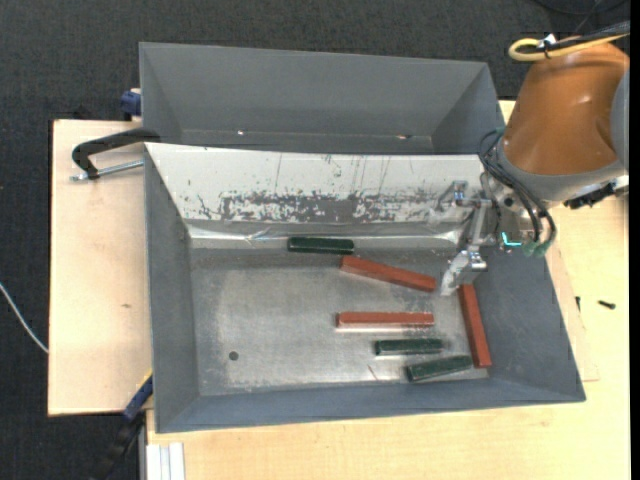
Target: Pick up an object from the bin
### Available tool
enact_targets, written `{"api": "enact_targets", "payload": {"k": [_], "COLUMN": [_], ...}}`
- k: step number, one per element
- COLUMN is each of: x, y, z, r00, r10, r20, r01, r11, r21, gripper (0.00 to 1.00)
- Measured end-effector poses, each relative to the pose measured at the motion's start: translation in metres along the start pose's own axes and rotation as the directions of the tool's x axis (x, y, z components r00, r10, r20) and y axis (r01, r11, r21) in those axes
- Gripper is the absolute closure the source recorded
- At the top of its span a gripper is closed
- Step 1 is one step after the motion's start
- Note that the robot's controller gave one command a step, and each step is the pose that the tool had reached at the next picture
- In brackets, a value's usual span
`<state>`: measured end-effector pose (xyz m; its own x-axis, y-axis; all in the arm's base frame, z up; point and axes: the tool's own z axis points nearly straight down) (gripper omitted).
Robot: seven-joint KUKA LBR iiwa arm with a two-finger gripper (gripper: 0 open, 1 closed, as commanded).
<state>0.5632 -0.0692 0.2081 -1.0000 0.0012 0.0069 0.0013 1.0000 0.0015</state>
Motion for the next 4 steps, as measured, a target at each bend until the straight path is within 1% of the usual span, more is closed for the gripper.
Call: {"api": "enact_targets", "payload": {"k": [1,2,3,4], "x": [-0.002,-0.001,-0.014,-0.014], "y": [0.000,-0.005,-0.006,-0.006], "z": [-0.005,0.046,0.131,0.131], "r00": [1.000,0.999,0.990,0.990], "r10": [-0.001,-0.036,0.144,0.144], "r20": [0.009,0.015,0.014,0.014], "r01": [0.001,0.036,-0.144,-0.144], "r11": [1.000,0.999,0.990,0.990], "r21": [0.001,0.002,-0.001,-0.001], "gripper": [0.00,0.00,1.00,1.00]}}
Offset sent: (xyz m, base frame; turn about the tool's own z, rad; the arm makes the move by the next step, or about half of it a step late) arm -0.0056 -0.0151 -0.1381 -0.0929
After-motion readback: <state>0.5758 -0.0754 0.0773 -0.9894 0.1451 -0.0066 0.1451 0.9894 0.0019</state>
